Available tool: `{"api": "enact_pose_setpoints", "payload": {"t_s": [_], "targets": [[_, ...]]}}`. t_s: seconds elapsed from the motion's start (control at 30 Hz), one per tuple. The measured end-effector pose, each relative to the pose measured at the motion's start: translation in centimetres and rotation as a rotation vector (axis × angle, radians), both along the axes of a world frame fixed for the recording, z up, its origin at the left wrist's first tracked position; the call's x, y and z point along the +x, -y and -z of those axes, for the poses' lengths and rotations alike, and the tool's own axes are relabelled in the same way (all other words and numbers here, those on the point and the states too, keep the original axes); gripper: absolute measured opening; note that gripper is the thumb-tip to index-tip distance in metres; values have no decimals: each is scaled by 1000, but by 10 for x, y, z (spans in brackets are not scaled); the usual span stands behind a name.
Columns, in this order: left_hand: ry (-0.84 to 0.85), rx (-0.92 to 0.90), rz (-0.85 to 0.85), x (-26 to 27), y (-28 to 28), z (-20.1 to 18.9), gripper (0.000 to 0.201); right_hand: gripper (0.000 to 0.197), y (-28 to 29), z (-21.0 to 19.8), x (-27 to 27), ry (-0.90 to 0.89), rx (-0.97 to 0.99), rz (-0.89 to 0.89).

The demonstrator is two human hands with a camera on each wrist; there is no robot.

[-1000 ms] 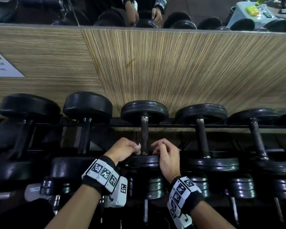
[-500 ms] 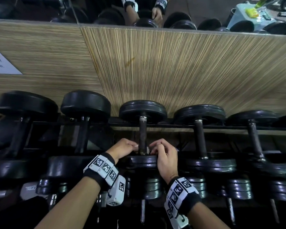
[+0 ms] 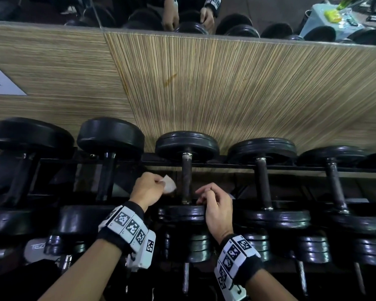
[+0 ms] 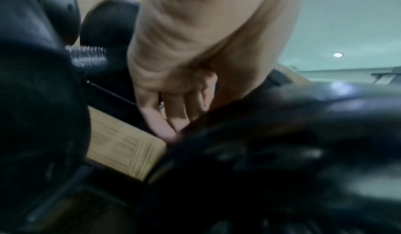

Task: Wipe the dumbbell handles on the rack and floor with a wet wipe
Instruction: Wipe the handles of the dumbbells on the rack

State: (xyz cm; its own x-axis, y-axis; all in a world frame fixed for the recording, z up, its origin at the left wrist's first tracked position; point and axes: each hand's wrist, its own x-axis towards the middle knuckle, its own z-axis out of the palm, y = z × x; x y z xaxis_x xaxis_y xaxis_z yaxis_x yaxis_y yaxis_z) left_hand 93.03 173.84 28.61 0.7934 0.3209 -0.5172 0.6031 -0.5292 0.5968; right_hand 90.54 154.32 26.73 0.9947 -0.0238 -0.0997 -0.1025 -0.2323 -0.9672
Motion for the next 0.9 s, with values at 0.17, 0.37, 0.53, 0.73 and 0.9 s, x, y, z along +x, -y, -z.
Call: {"api": "enact_pose_setpoints", "payload": {"t_s": [0.17,0.37,0.53,0.73,0.9], "targets": [[-158,-310,211,3,20,14,14,28,1,0,0,8,5,-22],[-92,-318,87,-5,19,6,19,31,6,6,4,-48,93,2],[-23,-349,187,-21,9,-25,14,29,8,10,5,-100,90,-57],[96,-324,190,-24,27,-41,7,25,29,-30,18,-335,247,-412],[258,-343,-14,-27,38,-34,17,13,29,-38,31,-245,65,-514]]}}
